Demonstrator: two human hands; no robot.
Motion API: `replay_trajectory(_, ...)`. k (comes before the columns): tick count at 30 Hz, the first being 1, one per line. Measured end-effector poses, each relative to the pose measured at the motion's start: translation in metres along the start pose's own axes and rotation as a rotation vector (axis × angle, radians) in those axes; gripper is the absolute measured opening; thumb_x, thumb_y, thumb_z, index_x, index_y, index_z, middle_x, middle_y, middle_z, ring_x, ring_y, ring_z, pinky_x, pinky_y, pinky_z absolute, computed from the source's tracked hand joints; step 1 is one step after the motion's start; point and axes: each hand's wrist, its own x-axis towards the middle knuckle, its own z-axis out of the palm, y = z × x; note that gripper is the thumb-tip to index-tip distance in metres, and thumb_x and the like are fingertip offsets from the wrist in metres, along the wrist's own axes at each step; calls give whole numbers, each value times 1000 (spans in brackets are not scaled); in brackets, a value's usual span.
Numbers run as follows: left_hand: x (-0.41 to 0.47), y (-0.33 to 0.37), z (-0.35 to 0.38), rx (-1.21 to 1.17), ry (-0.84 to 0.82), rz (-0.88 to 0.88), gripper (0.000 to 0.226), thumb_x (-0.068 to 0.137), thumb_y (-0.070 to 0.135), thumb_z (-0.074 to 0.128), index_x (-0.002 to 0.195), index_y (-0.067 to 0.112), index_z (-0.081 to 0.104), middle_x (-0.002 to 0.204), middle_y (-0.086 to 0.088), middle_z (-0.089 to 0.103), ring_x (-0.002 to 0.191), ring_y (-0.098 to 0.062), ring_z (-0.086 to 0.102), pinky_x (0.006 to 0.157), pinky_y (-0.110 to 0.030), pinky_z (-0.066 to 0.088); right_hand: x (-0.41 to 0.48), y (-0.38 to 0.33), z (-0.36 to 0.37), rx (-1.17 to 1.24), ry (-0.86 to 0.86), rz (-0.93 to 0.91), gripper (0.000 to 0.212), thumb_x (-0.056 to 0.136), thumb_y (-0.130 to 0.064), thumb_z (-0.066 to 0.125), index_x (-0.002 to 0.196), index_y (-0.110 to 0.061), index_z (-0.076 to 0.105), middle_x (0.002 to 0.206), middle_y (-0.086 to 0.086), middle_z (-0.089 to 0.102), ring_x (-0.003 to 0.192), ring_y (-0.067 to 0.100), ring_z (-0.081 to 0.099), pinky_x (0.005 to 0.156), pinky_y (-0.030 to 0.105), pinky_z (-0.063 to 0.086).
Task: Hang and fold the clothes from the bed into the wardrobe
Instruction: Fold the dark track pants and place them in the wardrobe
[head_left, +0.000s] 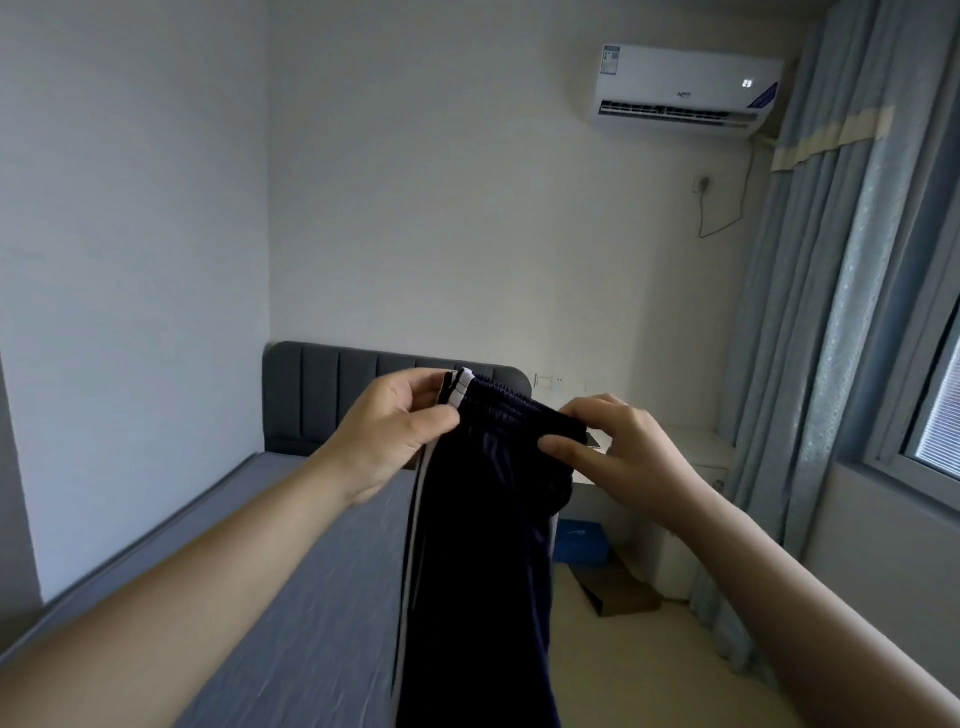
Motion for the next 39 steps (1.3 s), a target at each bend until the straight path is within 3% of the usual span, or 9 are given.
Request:
replay_trajectory(4,3,-3,-8,190,61,-32,29,75,13,61,102,19,70,95,-3,72,90,-18,67,85,-37,53,9,-2,-16,-184,-22,-90,25,84,-50,63,78,-26,61,81,-11,62,82,6,58,75,29,49)
replay_trajectory(8,4,-5,-16,228,125,-30,23,86,0,54,104,7,67,104,-23,67,95,-28,64,94,-51,48,23,-8,-27,-211,-44,-69,27,87,-48,60,74,-24,58,73,-11,61,72,6,58,71,33,53)
replay_trajectory(12,7,1,-18,184,94,-9,23,84,-3,51,102,0,65,92,-11,63,89,-22,57,86,-37,47,9,1,-12,-10,-187,-21,38,77,-64,62,106,-40,60,113,-22,56,110,-1,55,82,21,54)
replay_trajectory(17,10,11,-22,159,-2,-23,34,77,8,54,108,4,65,99,-16,57,93,-28,48,88,-43,38,15,5,3,179,-200,2,49,81,-45,71,122,-53,45,133,-21,44,124,1,45,83,19,54)
replay_trajectory(22,7,17,-34,220,-5,-8,35,76,7,55,108,14,68,106,-32,59,95,-30,54,95,-47,44,25,1,7,138,-272,39,22,82,-46,70,92,-27,65,87,-15,65,82,3,64,75,30,55)
replay_trajectory(26,3,11,-40,416,5,4,28,74,15,58,97,26,68,82,5,64,80,-9,59,78,-26,47,32,-5,-2,73,-122,35,33,73,-44,78,67,-22,55,57,-12,52,51,3,46,50,16,36)
replay_trajectory(28,4,9,-45,528,38,-2,30,71,17,58,99,22,65,86,-2,64,80,-13,58,78,-32,45,37,-13,-3,192,-41,61,30,72,-31,82,69,-25,53,55,-16,54,46,-2,46,45,10,34)
replay_trajectory(33,5,16,-54,527,101,-18,35,70,22,58,104,23,63,104,-14,66,98,-32,63,91,-50,48,45,-33,6,726,82,214,32,76,-8,79,101,-17,62,80,-5,74,58,3,66,40,7,39)
replay_trajectory(39,6,15,-60,281,52,-123,37,69,18,65,105,25,65,89,-4,62,83,-22,57,75,-38,42,51,-45,15,890,168,275,22,75,-4,78,96,-3,72,91,12,75,81,25,73,69,27,57)
